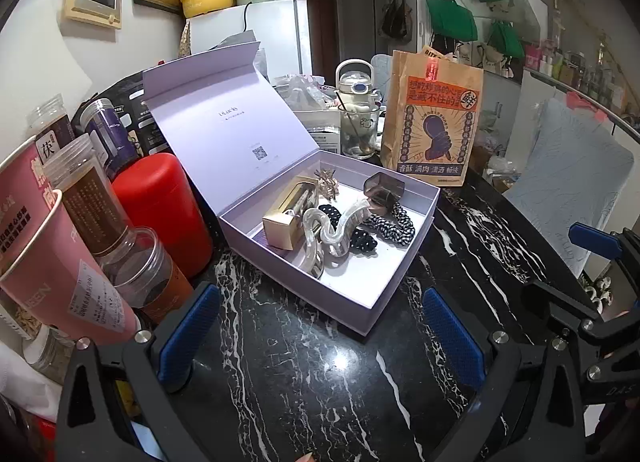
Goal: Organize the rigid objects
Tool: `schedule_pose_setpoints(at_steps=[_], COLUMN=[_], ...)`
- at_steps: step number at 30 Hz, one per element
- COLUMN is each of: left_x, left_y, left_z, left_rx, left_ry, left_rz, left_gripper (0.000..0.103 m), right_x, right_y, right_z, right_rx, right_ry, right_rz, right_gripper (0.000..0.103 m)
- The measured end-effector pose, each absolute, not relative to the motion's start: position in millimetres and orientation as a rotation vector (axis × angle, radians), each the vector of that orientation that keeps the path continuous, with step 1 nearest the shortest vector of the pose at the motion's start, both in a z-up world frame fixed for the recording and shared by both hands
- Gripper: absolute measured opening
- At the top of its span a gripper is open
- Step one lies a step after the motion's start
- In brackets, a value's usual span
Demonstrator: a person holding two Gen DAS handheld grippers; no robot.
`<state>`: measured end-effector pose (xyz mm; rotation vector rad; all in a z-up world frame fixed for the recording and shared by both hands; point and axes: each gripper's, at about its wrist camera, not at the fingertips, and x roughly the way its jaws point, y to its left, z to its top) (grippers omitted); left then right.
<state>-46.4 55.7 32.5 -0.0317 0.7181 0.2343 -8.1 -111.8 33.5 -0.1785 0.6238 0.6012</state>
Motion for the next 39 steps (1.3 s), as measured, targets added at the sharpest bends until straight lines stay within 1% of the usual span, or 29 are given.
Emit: schedule_pose_setpoints(at_steps=[39], left_x=[-45.8], left_y=[55.1], left_z=[24.8], left_rx=[-0.033], left_ry=[0.739], left_rz=[0.224], left_gripper=[0.103], right_x=[-5.7], right_y=[-114.1], right_z=[24.7], right_rx=[-0.188], right_ry=[0.646], right_rz=[0.586], right_gripper=[0.103])
